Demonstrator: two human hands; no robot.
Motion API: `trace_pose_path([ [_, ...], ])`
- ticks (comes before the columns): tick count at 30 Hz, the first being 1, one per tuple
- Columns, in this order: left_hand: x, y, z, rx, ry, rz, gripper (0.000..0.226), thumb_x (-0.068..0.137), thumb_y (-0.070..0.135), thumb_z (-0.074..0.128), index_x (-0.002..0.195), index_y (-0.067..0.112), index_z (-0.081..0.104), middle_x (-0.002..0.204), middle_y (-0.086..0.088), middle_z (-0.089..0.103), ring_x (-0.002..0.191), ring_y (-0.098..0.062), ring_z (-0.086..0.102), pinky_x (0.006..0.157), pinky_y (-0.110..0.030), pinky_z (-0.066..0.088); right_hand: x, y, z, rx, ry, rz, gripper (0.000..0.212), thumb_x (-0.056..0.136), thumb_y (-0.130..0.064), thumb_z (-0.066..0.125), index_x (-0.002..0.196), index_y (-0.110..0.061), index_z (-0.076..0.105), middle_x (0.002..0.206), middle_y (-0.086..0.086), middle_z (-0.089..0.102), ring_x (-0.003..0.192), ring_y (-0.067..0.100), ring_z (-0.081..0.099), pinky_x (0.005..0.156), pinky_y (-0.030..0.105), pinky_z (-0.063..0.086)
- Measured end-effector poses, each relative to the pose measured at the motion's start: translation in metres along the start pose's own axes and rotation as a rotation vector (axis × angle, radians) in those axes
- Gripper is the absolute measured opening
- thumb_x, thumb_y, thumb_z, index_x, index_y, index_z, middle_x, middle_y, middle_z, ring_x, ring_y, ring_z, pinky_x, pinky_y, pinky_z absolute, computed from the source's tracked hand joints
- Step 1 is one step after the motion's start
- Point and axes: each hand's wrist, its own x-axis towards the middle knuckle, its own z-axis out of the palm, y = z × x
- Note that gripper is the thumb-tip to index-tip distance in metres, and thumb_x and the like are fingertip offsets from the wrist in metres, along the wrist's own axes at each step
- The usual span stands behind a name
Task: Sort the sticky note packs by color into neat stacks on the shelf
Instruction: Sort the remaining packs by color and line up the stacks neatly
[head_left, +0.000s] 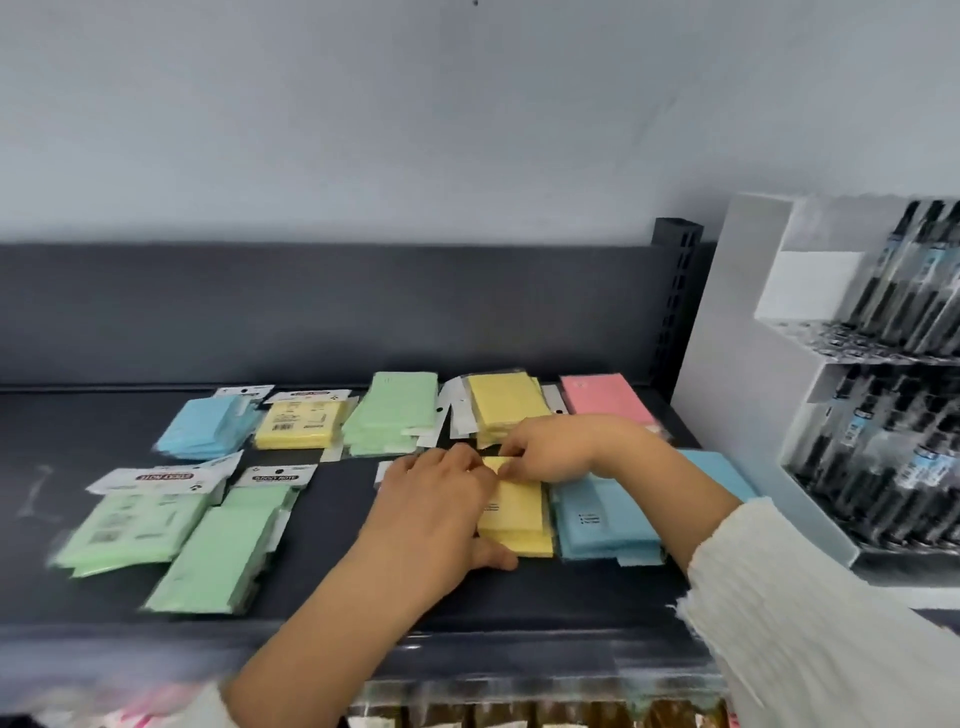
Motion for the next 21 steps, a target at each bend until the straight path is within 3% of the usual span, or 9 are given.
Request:
trace_pose_path([
  [3,-0.007,0.008,0.003,0.043,0.002,-0.082,0.07,0.078,0.064,0.056,0.137,0.028,0.041,0.143,0.009,0.04,0.133,-0.014,0.035,0.11,-0.035,0.026,-0.003,0.0,0.001,0.005,-0.004,-0.072,0.031,0.097,-0.029,0.045,0.11,-0.004,0.058,0.088,0.001,0.051,0.077,0.015,0.045,0.06,0.024,0.033],
  [7,-0.014,0.021,0.009,0.089,0.054,-0.202,0.067,0.083,0.06,0.053,0.138,0.027,0.034,0.143,0.008,0.043,0.138,-0.013,0.028,0.115,-0.043,0.018,-0.002,0.009,0.004,0.171,0.06,-0.132,0.024,0.092,-0.029,0.054,0.095,-0.005,0.058,0.085,0.003,0.047,0.075,0.016,0.042,0.063,0.029,0.032],
  [10,-0.018,0.028,0.014,0.113,0.153,-0.242,0.06,0.088,0.053,0.05,0.139,0.026,0.032,0.144,0.007,0.042,0.139,-0.013,0.026,0.115,-0.041,0.016,-0.002,0.015,0.006,0.422,0.202,-0.172,0.025,0.087,-0.025,0.064,0.1,-0.004,0.063,0.088,0.004,0.053,0.079,0.016,0.047,0.066,0.029,0.035],
  [12,-0.02,0.029,0.017,0.056,0.247,-0.257,0.057,0.09,0.046,0.052,0.14,0.027,0.03,0.14,0.006,0.047,0.134,-0.013,0.035,0.112,-0.034,0.021,-0.004,0.018,0.007,0.643,0.295,-0.217,0.013,0.084,-0.018,0.068,0.094,-0.011,0.066,0.088,0.002,0.06,0.081,0.016,0.053,0.069,0.029,0.041],
  [13,-0.02,0.03,0.016,-0.032,0.292,-0.27,0.059,0.09,0.042,0.055,0.14,0.028,0.029,0.135,0.006,0.051,0.129,-0.013,0.041,0.108,-0.031,0.027,-0.006,0.017,0.007,0.74,0.342,-0.248,0.008,0.082,-0.013,0.07,0.088,-0.015,0.067,0.086,0.0,0.062,0.082,0.016,0.056,0.071,0.03,0.043],
  [15,-0.021,0.031,0.012,-0.367,0.352,-0.328,0.07,0.087,0.034,0.063,0.144,0.027,0.023,0.128,0.007,0.057,0.117,-0.013,0.052,0.098,-0.026,0.038,-0.009,0.014,0.006,0.855,0.452,-0.305,0.017,0.076,-0.007,0.075,0.082,-0.021,0.067,0.085,-0.005,0.065,0.085,0.014,0.06,0.073,0.028,0.046],
  [18,-0.024,0.029,0.001,-0.835,0.343,-0.422,0.085,0.084,0.035,0.068,0.149,0.024,0.014,0.138,0.013,0.046,0.12,-0.008,0.05,0.101,-0.033,0.045,-0.018,0.006,-0.001,0.877,0.61,-0.359,0.025,0.072,-0.007,0.078,0.092,-0.02,0.07,0.093,-0.007,0.067,0.09,0.012,0.062,0.074,0.027,0.05],
  [21,-0.03,0.023,-0.004,-0.988,0.439,-0.377,0.054,0.092,0.037,0.053,0.141,0.024,0.034,0.125,0.013,0.056,0.11,-0.002,0.057,0.096,-0.029,0.048,-0.032,-0.009,-0.009,0.961,0.628,-0.454,0.027,0.073,-0.009,0.078,0.095,-0.023,0.069,0.095,-0.008,0.067,0.088,0.006,0.061,0.069,0.021,0.048],
])
